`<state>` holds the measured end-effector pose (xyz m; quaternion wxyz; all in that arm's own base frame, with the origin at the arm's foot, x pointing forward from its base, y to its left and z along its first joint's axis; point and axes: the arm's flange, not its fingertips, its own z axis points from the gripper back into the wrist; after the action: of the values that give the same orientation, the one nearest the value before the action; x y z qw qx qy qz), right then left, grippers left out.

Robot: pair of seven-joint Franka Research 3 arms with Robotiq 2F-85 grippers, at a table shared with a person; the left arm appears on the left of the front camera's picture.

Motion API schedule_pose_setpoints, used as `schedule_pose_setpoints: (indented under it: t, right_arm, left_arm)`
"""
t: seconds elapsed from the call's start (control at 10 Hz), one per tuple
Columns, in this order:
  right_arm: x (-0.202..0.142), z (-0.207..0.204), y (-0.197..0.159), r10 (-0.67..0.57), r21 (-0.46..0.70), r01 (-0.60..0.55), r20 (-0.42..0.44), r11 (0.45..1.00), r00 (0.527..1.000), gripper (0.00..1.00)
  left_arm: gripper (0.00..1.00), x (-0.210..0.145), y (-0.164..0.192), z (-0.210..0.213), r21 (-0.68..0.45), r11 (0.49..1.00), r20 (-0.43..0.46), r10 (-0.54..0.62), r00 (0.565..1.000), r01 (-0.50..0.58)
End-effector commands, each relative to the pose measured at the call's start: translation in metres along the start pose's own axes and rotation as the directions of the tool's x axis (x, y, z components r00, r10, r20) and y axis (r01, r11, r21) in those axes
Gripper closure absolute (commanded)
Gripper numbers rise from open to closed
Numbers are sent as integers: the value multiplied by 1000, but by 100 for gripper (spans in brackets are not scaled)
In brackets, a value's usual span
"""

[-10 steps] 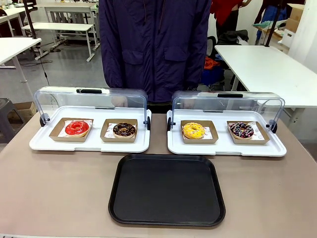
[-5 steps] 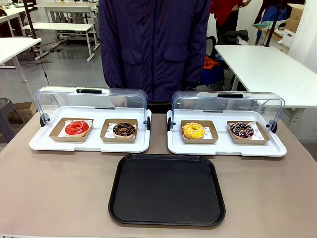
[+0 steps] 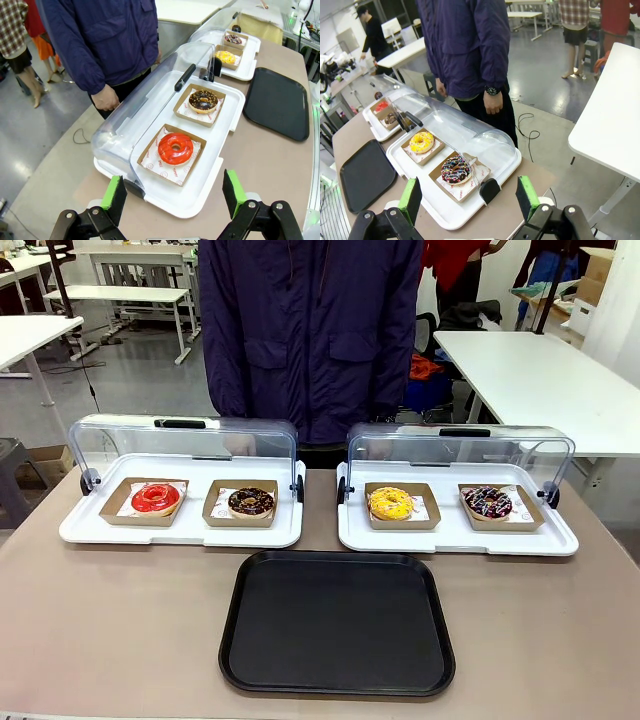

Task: Move the first donut from the left to the tray.
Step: Pick up the Paper togo box containing the Donut indicated by the person and place it on the Handle tray.

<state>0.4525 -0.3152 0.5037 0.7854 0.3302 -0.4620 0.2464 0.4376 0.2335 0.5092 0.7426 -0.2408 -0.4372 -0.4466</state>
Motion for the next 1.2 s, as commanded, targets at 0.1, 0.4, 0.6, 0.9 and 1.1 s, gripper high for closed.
schedule_pose_setpoints:
  t: [0.1,0.4,0.6,0.9,1.1]
  right_arm:
    - [2,0,1,4,0,-4,2,1000,1000,0]
    - [2,0,1,4,0,-4,2,1000,1000,0]
    - [2,0,1,4,0,-4,2,1000,1000,0]
    - [2,0,1,4,0,-4,2,1000,1000,0]
    - [2,0,1,4,0,-4,2,1000,1000,0]
  left_arm:
    - [0,0,0,0,-1,1000,2,-1,1000,1]
    - [0,0,0,0,-1,1000,2,-1,1000,1]
    - [0,0,0,0,-1,1000,2,-1,1000,1]
    - [0,0,0,0,-1,1000,2,-1,1000,1]
    - [0,0,0,0,-1,1000,2,-1,1000,1]
